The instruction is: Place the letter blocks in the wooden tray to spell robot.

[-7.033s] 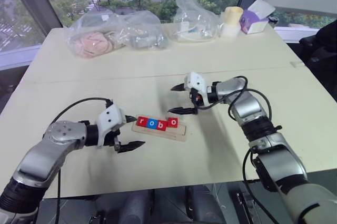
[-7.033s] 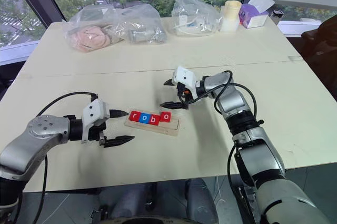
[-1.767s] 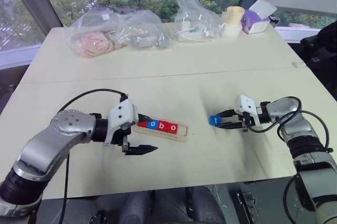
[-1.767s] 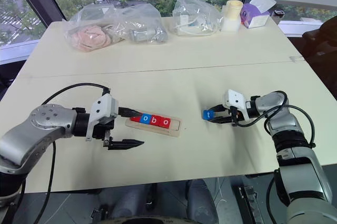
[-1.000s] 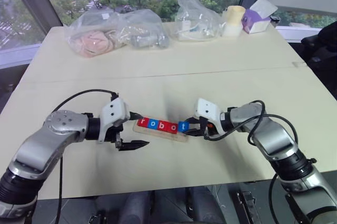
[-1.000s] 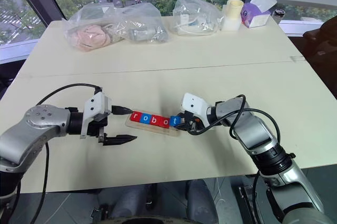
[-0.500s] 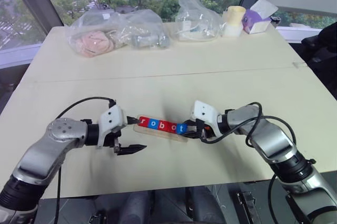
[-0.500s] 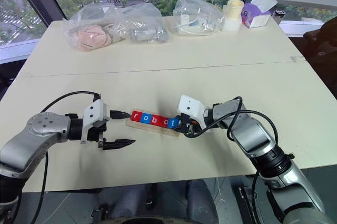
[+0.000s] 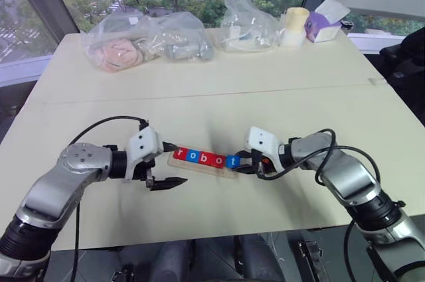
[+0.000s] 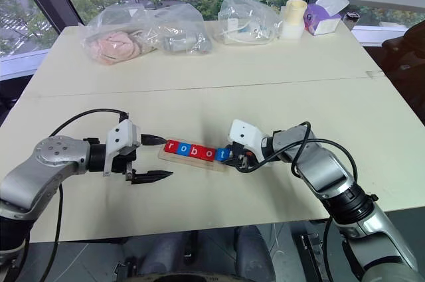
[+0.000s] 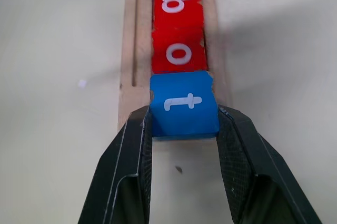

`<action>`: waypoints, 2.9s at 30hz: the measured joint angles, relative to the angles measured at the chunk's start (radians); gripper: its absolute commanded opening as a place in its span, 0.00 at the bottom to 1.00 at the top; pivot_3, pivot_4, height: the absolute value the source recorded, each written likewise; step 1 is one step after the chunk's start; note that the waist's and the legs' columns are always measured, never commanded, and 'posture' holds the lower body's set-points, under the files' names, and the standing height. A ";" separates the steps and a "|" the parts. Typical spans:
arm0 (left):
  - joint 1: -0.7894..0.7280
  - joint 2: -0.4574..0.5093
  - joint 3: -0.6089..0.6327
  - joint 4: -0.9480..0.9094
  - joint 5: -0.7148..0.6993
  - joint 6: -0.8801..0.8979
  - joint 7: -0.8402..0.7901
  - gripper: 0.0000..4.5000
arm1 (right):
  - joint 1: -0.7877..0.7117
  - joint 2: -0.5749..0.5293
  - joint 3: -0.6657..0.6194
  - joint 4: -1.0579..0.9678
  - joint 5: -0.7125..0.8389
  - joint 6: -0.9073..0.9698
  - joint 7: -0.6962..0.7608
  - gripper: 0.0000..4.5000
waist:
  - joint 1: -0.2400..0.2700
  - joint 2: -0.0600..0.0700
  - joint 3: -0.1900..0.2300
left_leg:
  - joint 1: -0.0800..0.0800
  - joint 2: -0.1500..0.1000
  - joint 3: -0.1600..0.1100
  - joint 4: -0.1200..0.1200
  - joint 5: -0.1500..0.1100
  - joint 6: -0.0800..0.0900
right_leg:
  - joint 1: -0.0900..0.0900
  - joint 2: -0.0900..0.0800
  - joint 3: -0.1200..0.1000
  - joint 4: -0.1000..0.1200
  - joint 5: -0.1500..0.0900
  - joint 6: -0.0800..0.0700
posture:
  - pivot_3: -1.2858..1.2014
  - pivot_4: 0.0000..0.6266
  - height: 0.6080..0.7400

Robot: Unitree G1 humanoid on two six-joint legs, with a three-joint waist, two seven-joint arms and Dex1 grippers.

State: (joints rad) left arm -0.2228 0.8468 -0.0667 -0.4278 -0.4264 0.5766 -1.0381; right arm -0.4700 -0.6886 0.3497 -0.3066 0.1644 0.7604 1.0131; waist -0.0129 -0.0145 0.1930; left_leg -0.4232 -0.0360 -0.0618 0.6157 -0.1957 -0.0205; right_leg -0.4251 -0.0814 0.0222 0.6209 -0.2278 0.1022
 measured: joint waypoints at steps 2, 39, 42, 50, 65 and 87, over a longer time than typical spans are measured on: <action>-0.015 -0.004 0.000 -0.007 0.000 0.007 0.001 1.00 | 0.002 0.000 0.000 0.000 0.000 0.000 -0.005 0.25 | 0.000 0.000 0.000 | 0.000 0.000 0.000 0.000 0.000 0.000 | 0.000 0.000 0.000 0.000 0.000 0.000 | 0.52 0.24 1.00; -0.021 -0.021 -0.026 -0.016 0.005 0.008 0.044 1.00 | -0.044 0.093 0.055 0.054 -0.011 0.012 -0.067 0.91 | -0.001 0.000 0.000 | 0.001 0.000 0.000 0.002 0.000 0.000 | 0.000 0.000 0.000 0.005 0.000 0.000 | 0.52 0.24 1.00; -0.027 -0.021 -0.028 -0.018 0.004 0.024 0.050 1.00 | -0.048 0.103 0.038 0.054 0.008 0.028 -0.080 0.99 | -0.001 0.000 0.000 | 0.001 0.000 0.000 0.003 0.000 0.000 | 0.000 0.000 0.000 0.005 0.000 0.000 | 0.52 0.24 1.00; -0.058 -0.021 -0.030 -0.008 0.004 0.029 0.050 1.00 | -0.108 0.128 -0.133 0.104 0.092 0.064 -0.129 0.99 | -0.001 0.000 0.000 | 0.001 0.000 0.000 0.004 0.000 0.000 | 0.001 0.001 0.000 0.006 0.000 0.000 | 0.52 0.24 1.00; 0.009 -0.026 -0.030 0.050 0.032 -0.056 0.038 1.00 | -0.082 0.151 -0.062 0.298 -0.003 -0.157 -0.152 0.99 | -0.003 0.000 0.000 | 0.002 0.000 0.000 0.004 0.000 0.000 | 0.000 0.001 0.000 0.007 0.000 0.000 | 0.52 0.24 1.00; 0.248 -0.018 0.185 0.025 -0.036 -0.028 0.081 1.00 | 0.135 0.103 -0.337 -0.022 0.177 -0.084 -0.174 0.99 | 0.000 0.000 0.000 | 0.002 0.000 -0.002 0.002 0.000 0.000 | 0.000 -0.001 0.001 0.006 -0.001 0.000 | 0.52 0.24 1.00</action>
State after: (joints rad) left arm 0.0251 0.8284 0.1184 -0.4025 -0.4622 0.5490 -0.9572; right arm -0.3347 -0.5856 0.0127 -0.3286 0.3418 0.6760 0.8392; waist -0.0129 -0.0148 0.1928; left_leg -0.4215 -0.0356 -0.0635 0.6174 -0.1958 -0.0205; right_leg -0.4253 -0.0823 0.0228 0.6270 -0.2286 0.1025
